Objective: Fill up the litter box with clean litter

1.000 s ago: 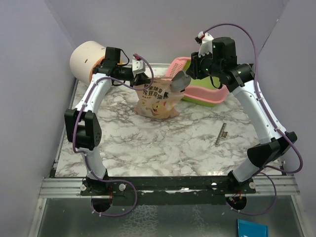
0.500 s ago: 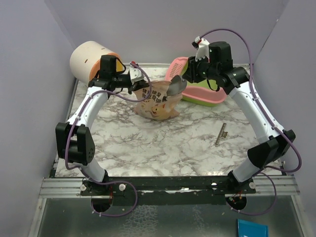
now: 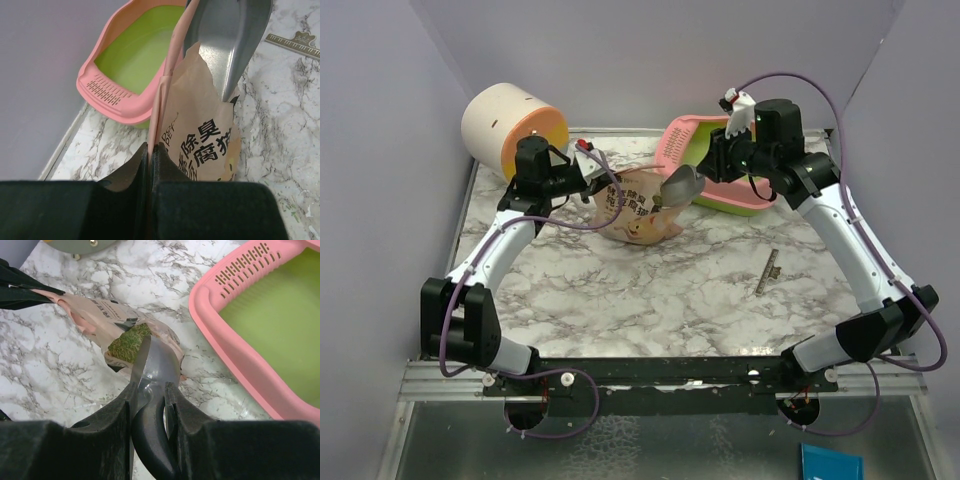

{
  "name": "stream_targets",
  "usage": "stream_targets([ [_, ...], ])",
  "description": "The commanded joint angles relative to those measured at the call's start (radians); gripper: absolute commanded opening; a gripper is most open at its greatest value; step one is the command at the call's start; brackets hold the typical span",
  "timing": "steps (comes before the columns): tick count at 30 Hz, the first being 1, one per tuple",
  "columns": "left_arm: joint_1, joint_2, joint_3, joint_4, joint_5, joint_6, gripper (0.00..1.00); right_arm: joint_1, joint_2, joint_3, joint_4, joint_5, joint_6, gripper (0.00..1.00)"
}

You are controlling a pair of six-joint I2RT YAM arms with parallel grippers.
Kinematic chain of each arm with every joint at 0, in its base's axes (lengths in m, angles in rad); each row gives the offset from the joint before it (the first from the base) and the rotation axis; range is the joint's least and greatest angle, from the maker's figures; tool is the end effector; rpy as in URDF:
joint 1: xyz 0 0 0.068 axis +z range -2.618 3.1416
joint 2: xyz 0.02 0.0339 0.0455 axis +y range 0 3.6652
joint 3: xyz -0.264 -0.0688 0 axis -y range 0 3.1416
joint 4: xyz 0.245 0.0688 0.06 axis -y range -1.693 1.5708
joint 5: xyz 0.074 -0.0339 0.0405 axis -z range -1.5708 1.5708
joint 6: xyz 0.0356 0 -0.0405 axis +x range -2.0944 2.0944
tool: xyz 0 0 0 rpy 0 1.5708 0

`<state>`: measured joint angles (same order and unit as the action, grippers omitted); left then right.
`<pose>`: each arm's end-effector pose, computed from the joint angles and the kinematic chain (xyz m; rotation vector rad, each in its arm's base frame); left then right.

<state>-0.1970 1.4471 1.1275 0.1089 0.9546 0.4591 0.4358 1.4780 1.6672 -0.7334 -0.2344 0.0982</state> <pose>0.3193 -0.0933 0.3357 1.1496 1.2997 -0.6516 0.2846 0.1417 0.4251 -0.5008 2.0910 0.5627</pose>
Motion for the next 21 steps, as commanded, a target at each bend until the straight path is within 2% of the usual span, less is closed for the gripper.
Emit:
stream_targets([
  [1,-0.041,-0.077,-0.024,0.159,-0.021,-0.023,0.00,0.000,-0.046,-0.014,0.024,-0.048,0.001,0.01],
  [9,-0.070,-0.094,-0.048,0.196,-0.041,-0.043,0.00,0.000,-0.024,-0.007,0.031,-0.055,-0.006,0.01],
  [15,-0.070,-0.130,-0.094,0.267,-0.060,-0.068,0.00,0.000,0.009,-0.042,0.091,-0.066,0.018,0.01],
  [21,-0.069,-0.166,-0.161,0.376,-0.089,-0.124,0.00,0.000,0.067,0.001,0.094,-0.098,0.027,0.01],
])
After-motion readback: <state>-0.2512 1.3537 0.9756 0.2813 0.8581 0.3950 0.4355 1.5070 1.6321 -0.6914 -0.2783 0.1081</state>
